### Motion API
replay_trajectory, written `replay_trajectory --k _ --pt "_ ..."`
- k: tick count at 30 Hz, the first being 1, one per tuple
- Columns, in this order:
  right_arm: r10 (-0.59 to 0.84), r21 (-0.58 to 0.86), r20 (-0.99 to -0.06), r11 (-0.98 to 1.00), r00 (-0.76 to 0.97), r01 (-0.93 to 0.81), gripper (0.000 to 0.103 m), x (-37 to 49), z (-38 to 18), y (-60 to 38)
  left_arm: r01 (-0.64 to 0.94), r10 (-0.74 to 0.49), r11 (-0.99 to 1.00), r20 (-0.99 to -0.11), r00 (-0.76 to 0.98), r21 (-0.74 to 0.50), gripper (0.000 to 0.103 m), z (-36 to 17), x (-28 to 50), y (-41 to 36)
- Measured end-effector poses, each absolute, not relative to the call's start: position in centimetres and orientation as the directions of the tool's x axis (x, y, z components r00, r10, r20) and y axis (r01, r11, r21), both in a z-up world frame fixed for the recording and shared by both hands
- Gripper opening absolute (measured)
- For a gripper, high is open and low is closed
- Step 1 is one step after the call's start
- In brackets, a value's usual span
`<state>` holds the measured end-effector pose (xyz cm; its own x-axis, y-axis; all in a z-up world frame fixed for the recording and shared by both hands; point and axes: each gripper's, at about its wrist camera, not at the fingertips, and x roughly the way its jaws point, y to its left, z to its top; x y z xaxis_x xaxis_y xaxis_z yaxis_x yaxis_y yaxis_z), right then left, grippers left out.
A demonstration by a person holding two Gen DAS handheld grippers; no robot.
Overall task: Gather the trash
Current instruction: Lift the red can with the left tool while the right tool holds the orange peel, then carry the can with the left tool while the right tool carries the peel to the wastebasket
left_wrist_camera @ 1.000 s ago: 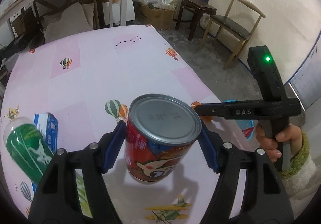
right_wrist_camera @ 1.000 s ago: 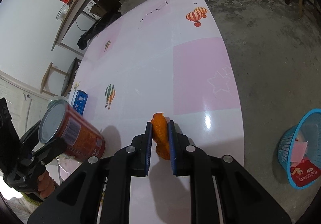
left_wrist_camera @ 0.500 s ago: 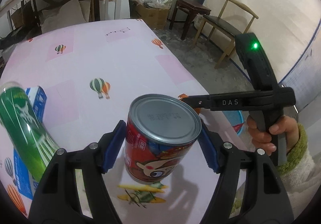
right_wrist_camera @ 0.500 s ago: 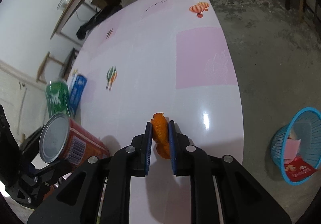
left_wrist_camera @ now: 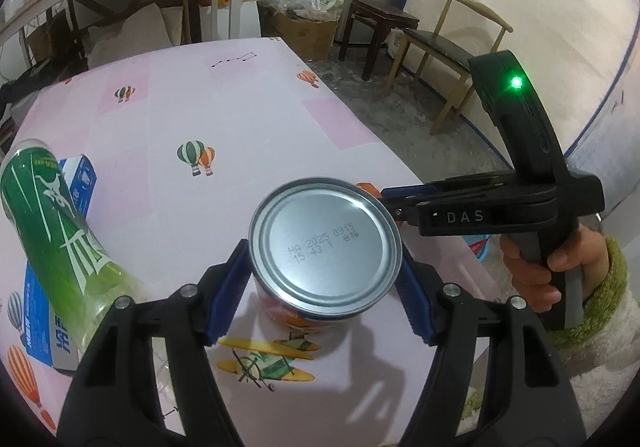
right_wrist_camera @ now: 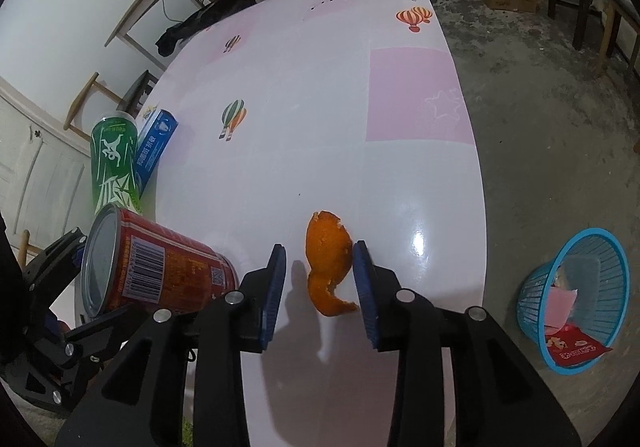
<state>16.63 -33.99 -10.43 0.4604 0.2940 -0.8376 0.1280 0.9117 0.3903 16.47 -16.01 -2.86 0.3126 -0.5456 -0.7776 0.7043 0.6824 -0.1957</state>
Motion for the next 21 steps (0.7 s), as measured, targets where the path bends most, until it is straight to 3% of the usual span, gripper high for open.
replay_trajectory --k 8,16,21 --pt "0.22 0.32 -0.851 0.937 0.476 0.139 0.016 16.1 -10.4 -33.5 0.698 -0.557 0.686 -0.764 0.324 -0.204 0.065 -2.6 16.0 -15.5" --pt "0.257 0.424 -0.801 0.882 0.541 0.208 0.013 13.3 -9.3 -36.4 0.719 -0.592 0.662 -0.736 0.329 -0.212 0.065 -1.1 15.7 -16.0" --pt "0.192 0.45 -0.764 0.843 0.616 0.296 0.013 9.6 -7.2 -40.6 0.758 -0.646 0.605 -0.707 0.288 -0.244 0.065 0.3 15.7 -18.2"
